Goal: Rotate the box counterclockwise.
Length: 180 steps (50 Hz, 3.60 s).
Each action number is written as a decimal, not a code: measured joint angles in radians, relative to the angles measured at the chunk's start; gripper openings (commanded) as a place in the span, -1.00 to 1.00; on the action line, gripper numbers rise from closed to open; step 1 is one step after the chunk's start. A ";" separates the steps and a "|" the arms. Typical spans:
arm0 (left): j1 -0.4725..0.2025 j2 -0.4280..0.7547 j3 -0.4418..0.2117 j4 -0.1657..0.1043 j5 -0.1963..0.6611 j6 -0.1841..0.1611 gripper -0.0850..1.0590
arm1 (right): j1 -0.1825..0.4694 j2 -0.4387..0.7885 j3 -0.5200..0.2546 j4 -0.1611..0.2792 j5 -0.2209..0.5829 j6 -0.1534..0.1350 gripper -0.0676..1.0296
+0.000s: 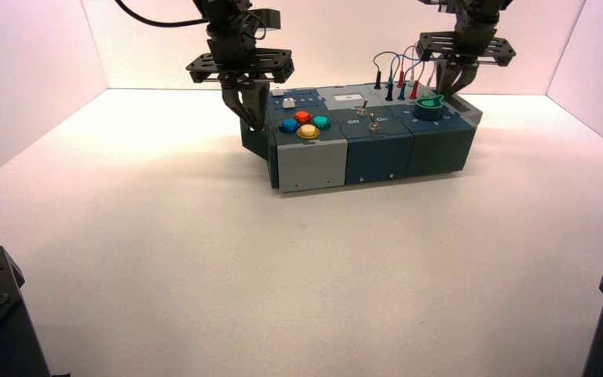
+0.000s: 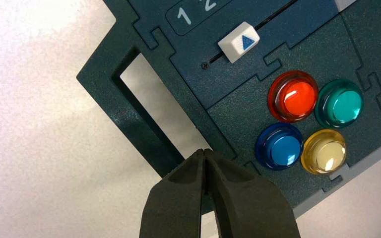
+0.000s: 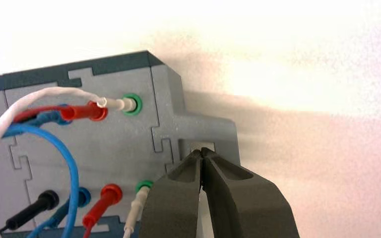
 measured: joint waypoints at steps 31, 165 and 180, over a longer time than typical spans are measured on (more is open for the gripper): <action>-0.087 -0.089 0.091 -0.038 0.127 -0.014 -0.90 | 0.011 0.075 -0.118 0.002 0.049 -0.040 -0.92; -0.155 -0.089 0.138 -0.127 0.081 -0.041 -0.91 | 0.086 0.138 -0.267 0.008 0.176 -0.051 -0.92; -0.121 -0.218 0.170 -0.054 0.106 -0.083 -0.91 | 0.086 0.091 -0.233 -0.021 0.201 -0.026 -0.92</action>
